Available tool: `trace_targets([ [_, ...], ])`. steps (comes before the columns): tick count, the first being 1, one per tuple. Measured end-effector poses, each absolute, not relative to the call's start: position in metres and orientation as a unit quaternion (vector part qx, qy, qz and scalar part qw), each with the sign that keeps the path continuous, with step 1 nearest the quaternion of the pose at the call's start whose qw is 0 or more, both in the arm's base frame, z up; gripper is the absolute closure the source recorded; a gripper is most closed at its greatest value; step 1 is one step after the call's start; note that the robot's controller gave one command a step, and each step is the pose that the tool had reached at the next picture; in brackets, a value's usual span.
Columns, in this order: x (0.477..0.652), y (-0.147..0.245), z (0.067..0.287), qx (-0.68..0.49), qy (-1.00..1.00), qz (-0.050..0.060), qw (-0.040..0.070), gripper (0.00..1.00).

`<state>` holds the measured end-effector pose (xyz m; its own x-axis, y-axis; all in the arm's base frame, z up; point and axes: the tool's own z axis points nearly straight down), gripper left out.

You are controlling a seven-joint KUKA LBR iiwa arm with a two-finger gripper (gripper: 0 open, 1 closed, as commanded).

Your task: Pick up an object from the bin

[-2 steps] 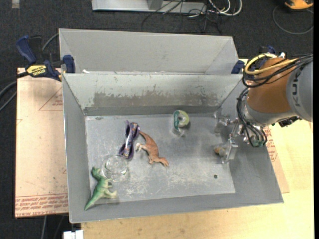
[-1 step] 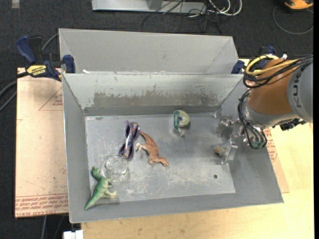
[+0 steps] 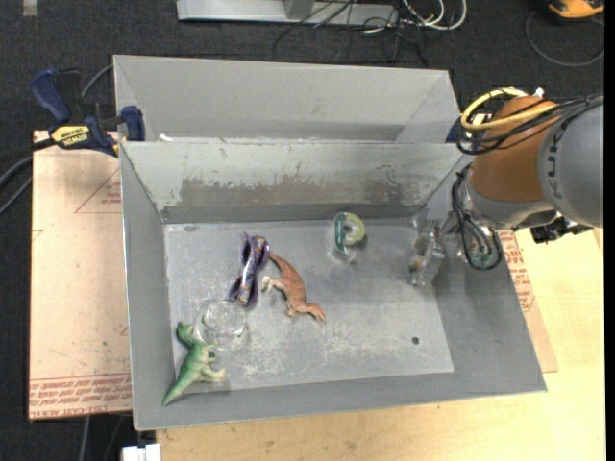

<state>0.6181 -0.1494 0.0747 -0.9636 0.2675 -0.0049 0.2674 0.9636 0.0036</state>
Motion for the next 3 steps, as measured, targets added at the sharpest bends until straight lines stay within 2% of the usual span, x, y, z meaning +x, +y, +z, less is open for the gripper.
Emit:
trace_targets([
  [1,0.618,-0.149,0.075,0.135,0.991,0.001,0.003,1.0],
  [2,0.605,-0.154,0.094,0.139,0.99,0.001,0.004,1.0],
  [3,0.61,-0.144,0.132,0.142,0.99,0.002,0.006,1.0],
])
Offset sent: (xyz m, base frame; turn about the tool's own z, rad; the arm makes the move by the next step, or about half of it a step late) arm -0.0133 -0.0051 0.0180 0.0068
